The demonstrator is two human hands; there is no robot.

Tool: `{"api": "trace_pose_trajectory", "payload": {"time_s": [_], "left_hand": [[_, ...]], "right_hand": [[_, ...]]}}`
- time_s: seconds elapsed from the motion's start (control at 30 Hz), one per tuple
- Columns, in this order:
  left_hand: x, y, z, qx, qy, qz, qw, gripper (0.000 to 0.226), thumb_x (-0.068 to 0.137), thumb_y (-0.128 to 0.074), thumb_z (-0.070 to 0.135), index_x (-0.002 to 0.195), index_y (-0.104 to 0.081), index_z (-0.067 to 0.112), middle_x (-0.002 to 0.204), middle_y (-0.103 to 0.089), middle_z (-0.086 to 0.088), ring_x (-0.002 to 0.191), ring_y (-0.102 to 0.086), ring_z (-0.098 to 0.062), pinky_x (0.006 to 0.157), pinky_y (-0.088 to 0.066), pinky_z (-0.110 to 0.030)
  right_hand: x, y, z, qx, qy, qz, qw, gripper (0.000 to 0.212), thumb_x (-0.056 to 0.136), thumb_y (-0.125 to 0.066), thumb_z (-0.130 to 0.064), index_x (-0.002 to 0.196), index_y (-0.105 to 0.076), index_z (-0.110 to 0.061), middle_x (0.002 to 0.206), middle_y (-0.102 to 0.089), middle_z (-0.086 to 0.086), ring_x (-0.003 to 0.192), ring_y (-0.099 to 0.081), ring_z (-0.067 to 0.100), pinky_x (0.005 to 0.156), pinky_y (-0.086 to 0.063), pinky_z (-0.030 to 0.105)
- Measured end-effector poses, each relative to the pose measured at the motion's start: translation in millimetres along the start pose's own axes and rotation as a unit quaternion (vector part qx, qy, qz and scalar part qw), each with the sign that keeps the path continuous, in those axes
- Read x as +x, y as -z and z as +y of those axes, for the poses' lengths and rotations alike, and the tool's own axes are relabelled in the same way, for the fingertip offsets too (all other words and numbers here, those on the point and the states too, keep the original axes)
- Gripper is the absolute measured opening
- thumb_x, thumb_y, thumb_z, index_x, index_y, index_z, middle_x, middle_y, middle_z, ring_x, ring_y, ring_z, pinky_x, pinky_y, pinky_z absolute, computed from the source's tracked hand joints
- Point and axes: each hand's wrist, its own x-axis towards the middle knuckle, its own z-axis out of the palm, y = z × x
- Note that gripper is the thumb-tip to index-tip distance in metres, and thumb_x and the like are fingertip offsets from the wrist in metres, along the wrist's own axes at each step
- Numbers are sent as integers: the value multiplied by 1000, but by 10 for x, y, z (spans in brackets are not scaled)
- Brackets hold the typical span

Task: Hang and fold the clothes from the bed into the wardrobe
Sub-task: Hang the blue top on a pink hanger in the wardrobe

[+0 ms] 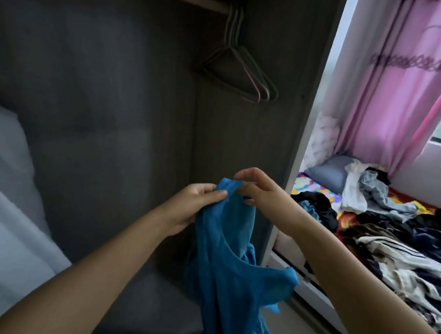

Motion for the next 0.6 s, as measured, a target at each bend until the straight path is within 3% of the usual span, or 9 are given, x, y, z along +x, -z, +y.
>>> {"api": "trace_pose_trajectory", "payload": {"time_s": [0.1, 0.2, 0.3, 0.43, 0.53, 0.6], "left_hand": [[276, 295, 233, -25, 10, -89, 996, 27, 85, -62, 25, 103, -70, 8, 94, -72, -8, 81, -69, -13, 68, -56, -22], [610, 511, 465, -58, 5, -64, 996, 20, 91, -55, 15, 87, -74, 9, 75, -71, -5, 63, -68, -10, 55, -53, -20], [919, 767, 678, -76, 6, -34, 997, 19, 87, -60, 15, 84, -78, 15, 87, -73, -6, 75, -71, -13, 64, -57, -24], [1207, 1014, 785, -80, 22, -45, 996, 23, 73, -70, 21, 94, -77, 15, 97, -73, -7, 86, -70, -15, 70, -56, -27], [1350, 1133, 760, -74, 37, -63, 995, 22, 73, -70, 22, 92, -78, 16, 95, -74, -5, 86, -71, -15, 69, -56, -26], [1411, 1242, 772, -75, 38, -58, 995, 24, 72, -70, 23, 94, -78, 14, 95, -73, -6, 86, -71, -15, 69, -55, -26]], "right_hand": [[303, -72, 80, -33, 11, -16, 999, 19, 99, -44, -13, 104, -54, -28, 101, -66, -5, 87, -62, -1, 66, -44, 8], [692, -52, -51, -21, 6, -11, 1000, 24, 101, -35, -11, 93, -54, -21, 77, -71, 1, 64, -67, 7, 55, -48, 14], [1083, 148, -289, -95, 27, 56, 994, 29, 100, -34, -8, 85, -57, -18, 74, -71, 6, 55, -66, 11, 51, -48, 20], [1613, 465, -589, -188, 82, 192, 960, 20, 96, -44, -5, 97, -62, -12, 94, -70, 11, 73, -66, 16, 63, -52, 23], [2116, 687, -824, -279, 129, 288, 907, 31, 90, -50, -3, 119, -60, -8, 115, -63, 12, 102, -61, 26, 84, -47, 32], [2443, 796, -928, -341, 134, 319, 874, 40, 89, -52, -4, 128, -53, -8, 123, -55, 16, 109, -54, 32, 85, -43, 33]]}}
